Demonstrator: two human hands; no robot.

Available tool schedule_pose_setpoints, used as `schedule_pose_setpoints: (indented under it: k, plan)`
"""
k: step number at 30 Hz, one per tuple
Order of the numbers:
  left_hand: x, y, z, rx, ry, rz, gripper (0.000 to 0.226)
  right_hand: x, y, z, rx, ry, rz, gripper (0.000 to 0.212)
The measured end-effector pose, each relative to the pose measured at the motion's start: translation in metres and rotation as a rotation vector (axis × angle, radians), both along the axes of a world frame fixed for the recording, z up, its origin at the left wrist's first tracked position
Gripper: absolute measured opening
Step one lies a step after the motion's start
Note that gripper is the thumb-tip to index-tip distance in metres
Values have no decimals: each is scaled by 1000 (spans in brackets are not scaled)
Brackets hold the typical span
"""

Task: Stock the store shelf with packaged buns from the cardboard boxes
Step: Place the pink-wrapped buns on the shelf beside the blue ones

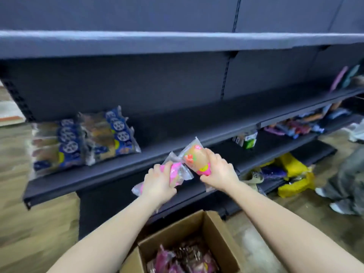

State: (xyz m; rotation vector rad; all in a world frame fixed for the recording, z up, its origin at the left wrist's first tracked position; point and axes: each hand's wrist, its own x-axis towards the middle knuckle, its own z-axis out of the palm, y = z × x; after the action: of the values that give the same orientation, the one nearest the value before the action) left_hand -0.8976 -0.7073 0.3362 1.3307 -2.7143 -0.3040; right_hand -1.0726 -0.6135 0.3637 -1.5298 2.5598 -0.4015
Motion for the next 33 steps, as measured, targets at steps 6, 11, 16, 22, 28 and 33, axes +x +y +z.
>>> schedule_pose_setpoints:
  k: [6, 11, 16, 22, 28, 33]
  plan:
    - [-5, -34, 76, -155, 69, 27, 74, -6, -30, 65, -155, -32, -4, 85]
    - [-17, -75, 94, -179, 28, 122, 87, -33, -74, 76, -82, 47, 62, 86]
    - [-56, -111, 91, -119, -6, 228, 93, -78, -118, 74, -16, 80, 148, 84]
    - [-122, -135, 62, 98, -74, 332, 83, -147, -160, 44, 187, 104, 234, 82]
    - [-150, -131, 24, -32, -278, 424, 79, -186, -195, 20, 218, -6, 318, 94]
    - [-149, -133, 21, -74, -264, 446, 76, -195, -211, 8, 118, 12, 352, 96]
